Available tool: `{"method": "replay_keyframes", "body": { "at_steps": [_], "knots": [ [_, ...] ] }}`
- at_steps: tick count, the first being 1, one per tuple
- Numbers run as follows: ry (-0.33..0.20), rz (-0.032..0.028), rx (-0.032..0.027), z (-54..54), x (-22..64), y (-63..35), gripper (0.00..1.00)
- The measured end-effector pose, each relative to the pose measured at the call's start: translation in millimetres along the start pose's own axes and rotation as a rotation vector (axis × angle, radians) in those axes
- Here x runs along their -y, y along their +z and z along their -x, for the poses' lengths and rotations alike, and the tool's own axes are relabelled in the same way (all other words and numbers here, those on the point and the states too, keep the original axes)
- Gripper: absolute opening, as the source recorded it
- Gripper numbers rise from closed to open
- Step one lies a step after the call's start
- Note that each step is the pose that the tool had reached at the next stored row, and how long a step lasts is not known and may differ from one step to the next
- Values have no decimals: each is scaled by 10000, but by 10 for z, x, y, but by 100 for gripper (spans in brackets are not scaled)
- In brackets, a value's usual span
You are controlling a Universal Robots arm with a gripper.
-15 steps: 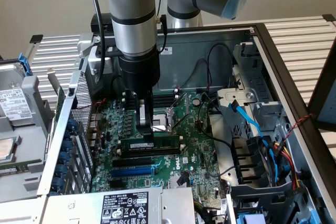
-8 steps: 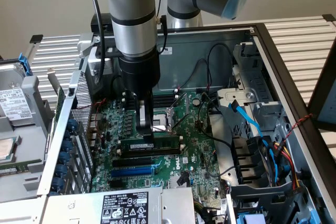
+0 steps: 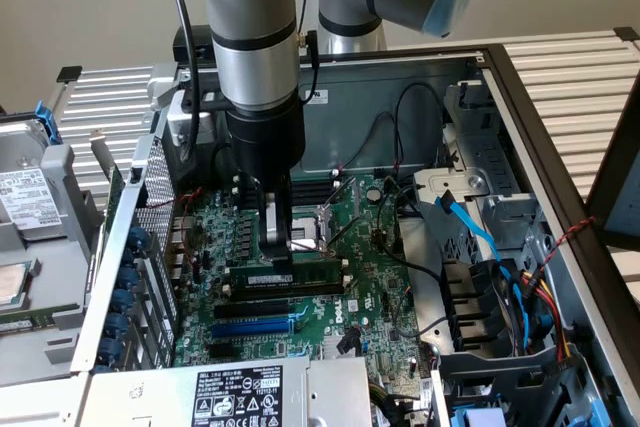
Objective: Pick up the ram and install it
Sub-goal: 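Insert the ram into the slot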
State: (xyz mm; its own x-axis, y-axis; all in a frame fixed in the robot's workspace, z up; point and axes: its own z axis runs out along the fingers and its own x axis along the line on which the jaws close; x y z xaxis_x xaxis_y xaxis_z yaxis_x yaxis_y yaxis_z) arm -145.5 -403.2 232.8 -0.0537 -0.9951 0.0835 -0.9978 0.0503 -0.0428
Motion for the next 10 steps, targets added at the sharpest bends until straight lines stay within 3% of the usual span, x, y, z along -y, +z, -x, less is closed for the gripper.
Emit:
{"method": "replay_keyframes", "body": {
  "at_steps": [6, 10],
  "knots": [
    [2, 1, -1, -5, 0, 0, 12],
    [-1, 39, -1, -4, 0, -10, 12]
  ]
}}
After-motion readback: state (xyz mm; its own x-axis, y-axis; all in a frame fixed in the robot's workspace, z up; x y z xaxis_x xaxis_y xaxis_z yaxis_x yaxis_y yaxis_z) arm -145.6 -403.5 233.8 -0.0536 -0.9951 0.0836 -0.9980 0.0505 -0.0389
